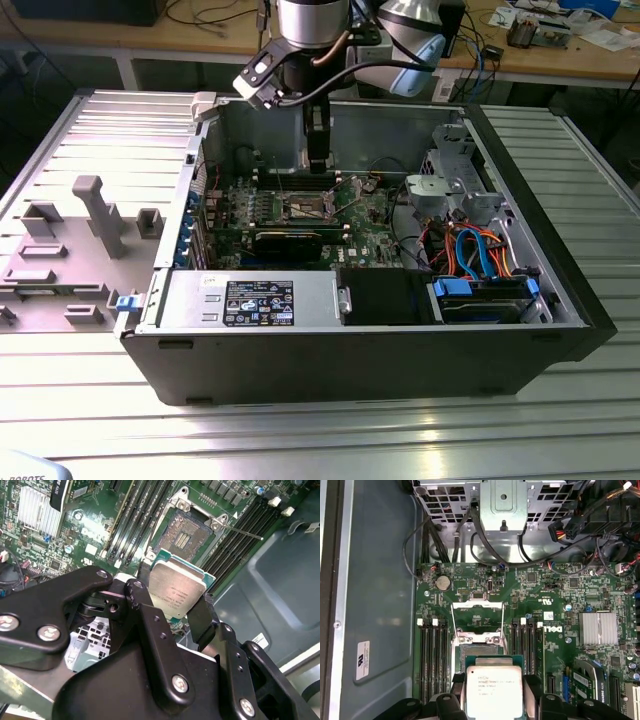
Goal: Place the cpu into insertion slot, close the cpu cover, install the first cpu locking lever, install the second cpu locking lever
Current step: 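Place the cpu into insertion slot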
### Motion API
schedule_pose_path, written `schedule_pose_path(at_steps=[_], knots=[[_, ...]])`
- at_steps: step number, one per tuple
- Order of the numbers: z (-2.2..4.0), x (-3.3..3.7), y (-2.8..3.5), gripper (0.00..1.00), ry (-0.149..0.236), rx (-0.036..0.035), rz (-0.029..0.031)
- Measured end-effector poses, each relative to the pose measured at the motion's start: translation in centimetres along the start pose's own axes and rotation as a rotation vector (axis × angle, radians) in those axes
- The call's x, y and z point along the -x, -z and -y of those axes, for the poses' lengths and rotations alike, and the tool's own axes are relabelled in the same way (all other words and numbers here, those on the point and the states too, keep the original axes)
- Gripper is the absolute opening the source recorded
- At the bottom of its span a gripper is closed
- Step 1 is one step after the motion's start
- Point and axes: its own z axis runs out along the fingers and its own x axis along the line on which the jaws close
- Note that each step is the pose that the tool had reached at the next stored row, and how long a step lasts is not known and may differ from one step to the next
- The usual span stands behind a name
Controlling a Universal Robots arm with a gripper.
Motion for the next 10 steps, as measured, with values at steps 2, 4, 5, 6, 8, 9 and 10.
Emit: schedule_pose_path(at_steps=[2, 4, 5, 6, 8, 9, 10], knots=[[0.01, 0.00, -0.07, 0.55, 0.000, -0.0002, 0.0002], [0.01, 0.00, -0.14, 0.55, 0.000, -0.0001, 0.0001], [0.02, -0.02, -0.17, 0.55, 0.000, 0.0001, -0.0001], [0.02, -0.06, -0.20, 0.55, 0.000, 0.0001, -0.0001], [0.02, -0.14, -0.26, 0.55, 0.000, 0.0000, -0.0001], [0.02, -0.15, -0.29, 0.55, 0.000, 0.0000, -0.0001], [0.03, -0.15, -0.35, 0.55, 0.000, 0.0000, 0.0000]])
